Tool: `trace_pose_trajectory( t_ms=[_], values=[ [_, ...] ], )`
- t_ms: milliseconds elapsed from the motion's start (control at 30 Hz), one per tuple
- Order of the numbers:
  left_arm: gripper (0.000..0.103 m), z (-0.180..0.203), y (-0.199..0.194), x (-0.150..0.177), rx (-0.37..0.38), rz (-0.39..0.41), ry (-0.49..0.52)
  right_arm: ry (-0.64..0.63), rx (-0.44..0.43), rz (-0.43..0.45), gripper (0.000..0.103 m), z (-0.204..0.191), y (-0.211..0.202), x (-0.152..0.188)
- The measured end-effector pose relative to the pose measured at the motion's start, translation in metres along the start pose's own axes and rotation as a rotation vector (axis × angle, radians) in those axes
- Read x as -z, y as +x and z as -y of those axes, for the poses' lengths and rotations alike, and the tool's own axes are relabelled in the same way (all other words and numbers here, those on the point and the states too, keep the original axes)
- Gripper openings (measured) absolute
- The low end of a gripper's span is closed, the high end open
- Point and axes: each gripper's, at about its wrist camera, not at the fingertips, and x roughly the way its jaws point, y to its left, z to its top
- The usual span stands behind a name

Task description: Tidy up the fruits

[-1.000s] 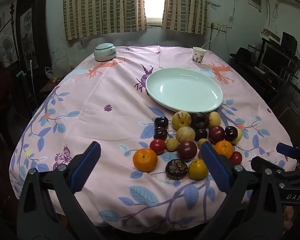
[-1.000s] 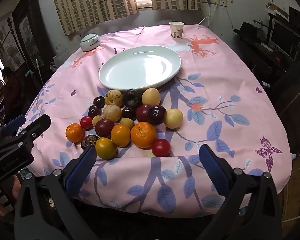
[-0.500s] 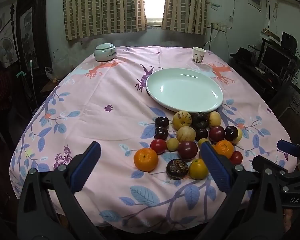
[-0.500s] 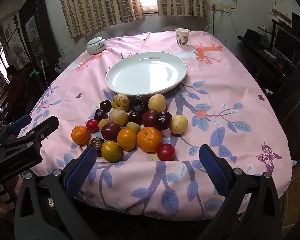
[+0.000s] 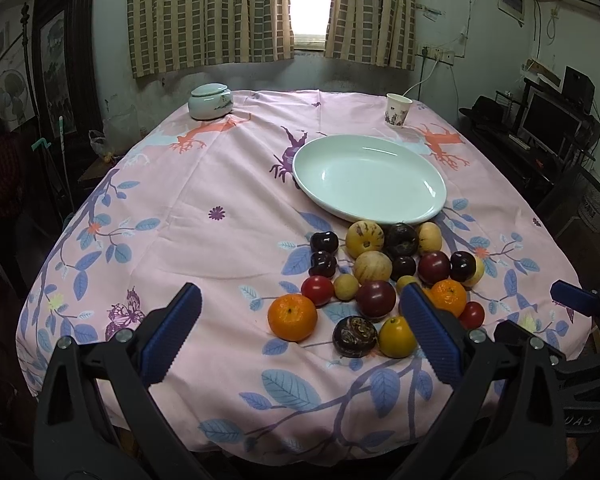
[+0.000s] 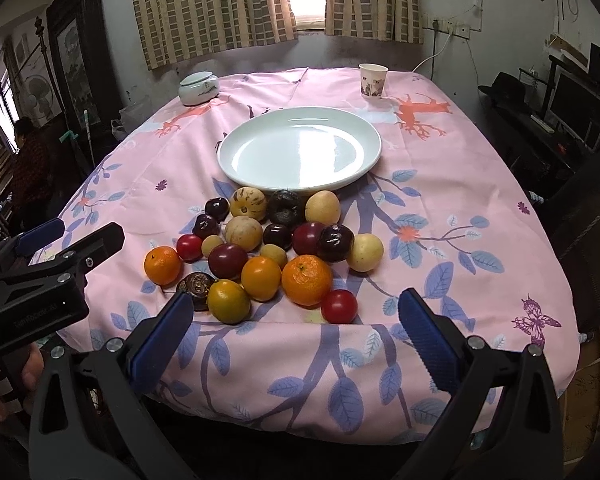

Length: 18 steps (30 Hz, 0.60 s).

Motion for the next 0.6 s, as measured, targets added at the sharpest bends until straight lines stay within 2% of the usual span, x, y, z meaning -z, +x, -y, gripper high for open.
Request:
trace_pose_trajectory(
  t_ms=[267, 600],
  values=[
    [0.101, 0.0013, 0.0023, 0.0029, 0.001, -0.001, 0.0, 0.009, -0.042, -0.051, 0.102, -0.002, 0.0079, 0.0023],
    [0.101, 0.002, 0.0024, 0.007, 0.003, -0.003, 0.0, 0.015, -0.05, -0.059, 0.102, -0.002, 0.0087, 0.0037]
  ],
)
